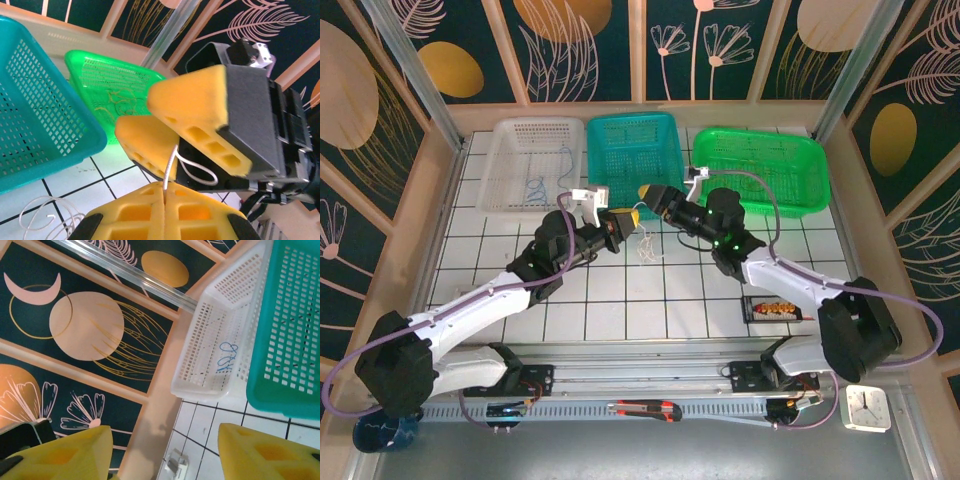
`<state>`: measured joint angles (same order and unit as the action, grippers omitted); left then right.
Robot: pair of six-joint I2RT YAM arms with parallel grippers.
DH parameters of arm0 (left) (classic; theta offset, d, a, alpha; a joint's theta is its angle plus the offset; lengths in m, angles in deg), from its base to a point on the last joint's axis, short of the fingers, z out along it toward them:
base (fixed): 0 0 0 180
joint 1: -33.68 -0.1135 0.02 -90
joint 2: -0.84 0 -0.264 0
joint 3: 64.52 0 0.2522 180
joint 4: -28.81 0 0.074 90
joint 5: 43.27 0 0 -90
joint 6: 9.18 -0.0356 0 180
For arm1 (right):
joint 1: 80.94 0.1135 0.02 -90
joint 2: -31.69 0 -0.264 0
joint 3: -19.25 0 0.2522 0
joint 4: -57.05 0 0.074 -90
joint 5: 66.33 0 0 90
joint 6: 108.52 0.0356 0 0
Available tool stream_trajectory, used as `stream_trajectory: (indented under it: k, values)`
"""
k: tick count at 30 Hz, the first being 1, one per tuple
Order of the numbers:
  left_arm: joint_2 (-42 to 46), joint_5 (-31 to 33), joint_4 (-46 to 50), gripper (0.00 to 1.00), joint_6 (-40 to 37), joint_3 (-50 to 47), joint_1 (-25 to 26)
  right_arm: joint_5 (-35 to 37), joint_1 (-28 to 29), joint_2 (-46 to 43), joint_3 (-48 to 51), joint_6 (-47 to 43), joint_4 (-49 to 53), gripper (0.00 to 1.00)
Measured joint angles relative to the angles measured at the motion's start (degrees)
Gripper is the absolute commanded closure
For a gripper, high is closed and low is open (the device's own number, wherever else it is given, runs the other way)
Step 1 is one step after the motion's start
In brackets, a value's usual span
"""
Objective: Untangle the cables
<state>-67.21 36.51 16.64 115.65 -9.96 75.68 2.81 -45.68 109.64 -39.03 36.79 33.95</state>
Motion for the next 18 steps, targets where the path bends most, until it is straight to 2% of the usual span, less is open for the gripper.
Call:
stream_trajectory:
  k: [1,6,7,10,12,13,15,16,18]
  values:
    - [0.00,-0.11,-0.09,1.00,0.00,0.00,0.00,-0.33,-0.11,0.50,-0.33,0.63,-0.72,0.68]
    - [0.00,-0.42,-0.94,1.00,0.02,-0.22,0.00,-1.92,-0.42,0.98,-1.53,2.01,-2.99,0.97]
    - [0.00,-0.50,-0.96,1.00,0.04,-0.31,0.00,-2.16,-0.42,0.98,-1.64,2.21,-3.34,1.00]
    - [0.00,-0.96,-0.98,1.00,0.17,-0.42,0.00,-2.93,-0.42,0.98,-1.99,2.14,-3.93,1.00]
    - [0.00,-1.20,-1.05,1.00,0.17,-0.42,0.00,-3.28,-0.42,0.98,-2.01,2.12,-4.13,0.92]
    - [0.00,-1.25,-1.05,1.00,0.17,-0.42,0.00,-3.39,-0.42,0.98,-2.01,2.10,-4.13,0.83]
    - [0.00,-1.31,-1.07,1.00,0.17,-0.42,0.00,-3.72,-0.42,0.98,-2.01,1.95,-4.13,0.58]
    - [0.00,-1.31,-1.07,1.00,0.17,-0.42,0.00,-3.76,-0.42,0.96,-1.99,1.97,-4.13,0.51]
    - [0.00,-1.29,-1.07,1.00,0.17,-0.42,0.00,-3.91,-0.42,0.72,-1.84,1.53,-4.13,0.46]
